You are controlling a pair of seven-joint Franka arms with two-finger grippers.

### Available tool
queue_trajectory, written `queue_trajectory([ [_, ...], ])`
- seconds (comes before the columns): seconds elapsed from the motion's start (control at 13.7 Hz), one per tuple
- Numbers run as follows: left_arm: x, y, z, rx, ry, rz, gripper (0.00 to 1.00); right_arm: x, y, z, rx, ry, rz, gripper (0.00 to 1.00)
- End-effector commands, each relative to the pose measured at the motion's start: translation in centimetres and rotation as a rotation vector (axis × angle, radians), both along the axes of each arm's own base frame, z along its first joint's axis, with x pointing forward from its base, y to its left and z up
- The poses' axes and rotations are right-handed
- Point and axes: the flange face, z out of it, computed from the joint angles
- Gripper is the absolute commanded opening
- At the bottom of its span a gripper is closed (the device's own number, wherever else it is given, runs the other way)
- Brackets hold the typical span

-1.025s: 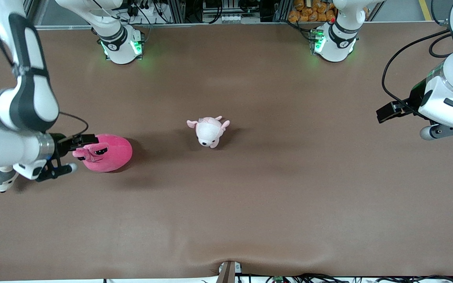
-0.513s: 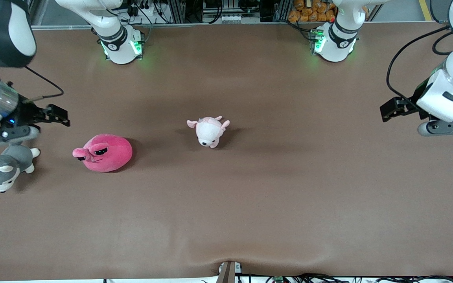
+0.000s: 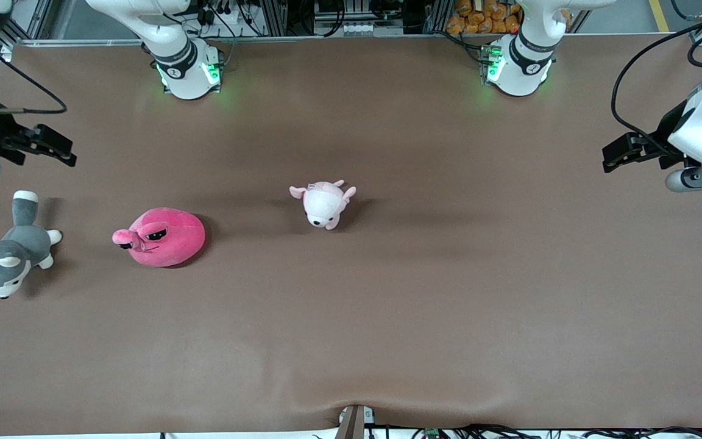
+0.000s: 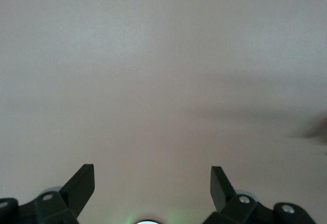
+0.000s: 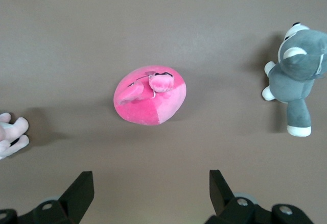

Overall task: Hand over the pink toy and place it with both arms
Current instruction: 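Open the right gripper and raise it away from the toy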

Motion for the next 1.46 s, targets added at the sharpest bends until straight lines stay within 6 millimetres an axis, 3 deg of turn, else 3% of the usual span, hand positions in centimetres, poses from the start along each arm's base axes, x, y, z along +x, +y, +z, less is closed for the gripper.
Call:
queue_trajectory([
  [0.0, -0.7, -0.2, 0.6, -0.016, -0.011, -0.021, 1.0, -0.4, -0.7, 1.0, -0.005, 0.025, -0.034, 1.0],
  [0.22, -1.4, 0.3, 3.3, -0.007, -0.028, -0.018, 1.0, -0.3, -0.8, 0.7, -0.002, 0.035, -0.029, 1.0],
  [0.66, -2.3, 0.4, 3.5, -0.006, 0.012, -0.019, 1.0, -0.1, -0.2, 0.5, -0.001, 0.033, -0.02, 1.0],
  [0.88, -2.2, 0.6, 2.4, -0.008, 0.037, -0.013, 1.0, -0.1, -0.5, 0.2, -0.001, 0.041, -0.023, 1.0],
  [1.17, -1.8, 0.6, 2.7, 0.008, 0.005, -0.016, 1.0, 0.0, -0.2, 0.3, -0.003, 0.036, -0.017, 1.0],
  [1.39, -1.9, 1.8, 3.2, -0.025, -0.003, 0.008, 1.0, 0.0, -0.1, 0.2, -0.001, 0.038, -0.017, 1.0],
])
